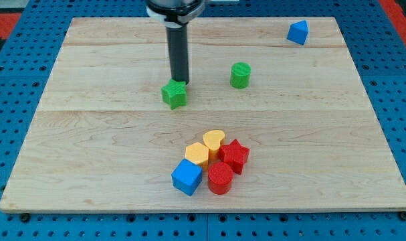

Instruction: Move green star into yellow blocks

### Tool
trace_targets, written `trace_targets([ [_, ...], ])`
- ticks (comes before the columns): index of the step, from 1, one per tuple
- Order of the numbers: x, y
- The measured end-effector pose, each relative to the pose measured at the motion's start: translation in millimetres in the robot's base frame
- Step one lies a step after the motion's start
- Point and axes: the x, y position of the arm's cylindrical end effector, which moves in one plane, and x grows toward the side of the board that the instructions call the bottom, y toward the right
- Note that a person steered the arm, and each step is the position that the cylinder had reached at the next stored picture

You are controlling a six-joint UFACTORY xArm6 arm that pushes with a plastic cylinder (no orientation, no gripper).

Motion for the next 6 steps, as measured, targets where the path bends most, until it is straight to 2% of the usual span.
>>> trace_targets([
  [2, 69, -20],
  [3, 44, -30],
  [4, 15, -70],
  [5, 69, -73],
  [6, 88, -58],
])
